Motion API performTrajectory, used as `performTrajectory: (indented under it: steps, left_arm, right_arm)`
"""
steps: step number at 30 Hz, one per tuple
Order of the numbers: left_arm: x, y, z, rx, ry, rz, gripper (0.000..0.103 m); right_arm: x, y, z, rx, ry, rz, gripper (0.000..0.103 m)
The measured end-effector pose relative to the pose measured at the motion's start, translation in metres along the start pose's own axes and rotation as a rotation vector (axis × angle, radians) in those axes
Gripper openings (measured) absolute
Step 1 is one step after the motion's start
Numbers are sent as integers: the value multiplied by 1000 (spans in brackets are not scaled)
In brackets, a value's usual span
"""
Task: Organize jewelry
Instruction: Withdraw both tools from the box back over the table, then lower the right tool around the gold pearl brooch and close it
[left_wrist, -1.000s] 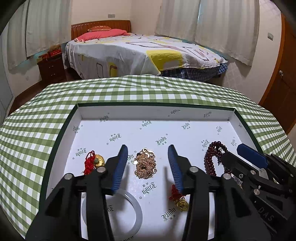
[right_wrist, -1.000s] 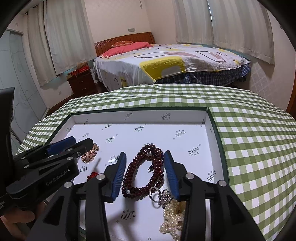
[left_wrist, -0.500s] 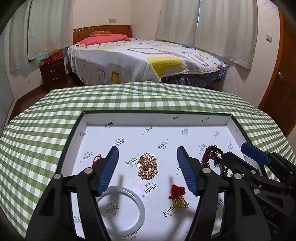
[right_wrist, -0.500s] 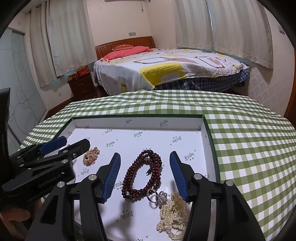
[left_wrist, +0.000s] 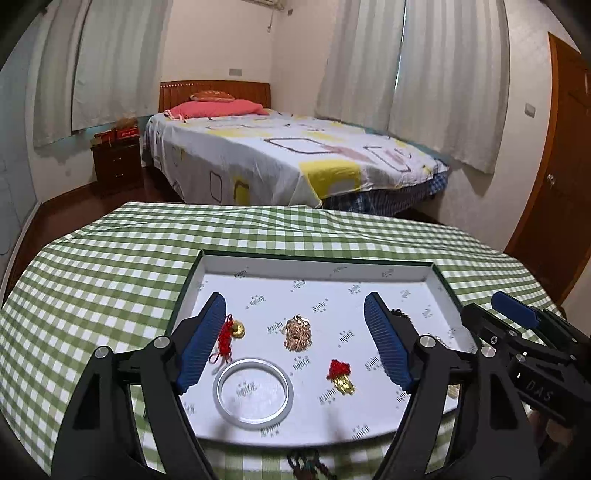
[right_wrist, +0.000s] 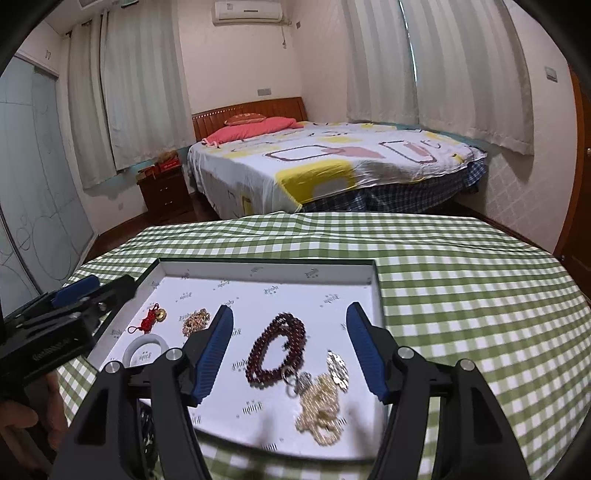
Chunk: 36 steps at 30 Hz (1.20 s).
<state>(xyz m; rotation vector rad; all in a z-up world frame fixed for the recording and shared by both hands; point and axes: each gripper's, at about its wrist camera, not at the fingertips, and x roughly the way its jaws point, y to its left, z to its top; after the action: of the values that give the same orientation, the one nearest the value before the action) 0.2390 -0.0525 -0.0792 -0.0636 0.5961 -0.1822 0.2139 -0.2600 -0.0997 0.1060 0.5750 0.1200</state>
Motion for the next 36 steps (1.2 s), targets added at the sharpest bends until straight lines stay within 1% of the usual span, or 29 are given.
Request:
performTrajectory:
  steps: [7, 13, 18, 25, 30, 36]
  left_arm:
    - [-34, 0, -16, -17, -31, -11, 76]
    - [-57, 1, -37, -15, -52, -4, 77]
    - [-69, 2, -55, -16, -41, -3, 77]
    - [-79, 4, -84, -5, 1, 8, 78]
    - [-81, 8, -99, -9, 30, 18, 78]
    - [-79, 7, -101, -10, 43, 18, 78]
  right_arm:
    - [-25, -8, -15, 4, -2, -27, 63]
    - [-45, -13, -37, 9, 1, -55, 63]
    - [-55, -17, -60, 11, 26, -68, 63]
    - [-58, -22, -88, 20, 75, -75, 63]
    - [-52, -26, -95, 30, 101, -81, 63]
    - [-41, -32, -97, 51, 137, -98, 63]
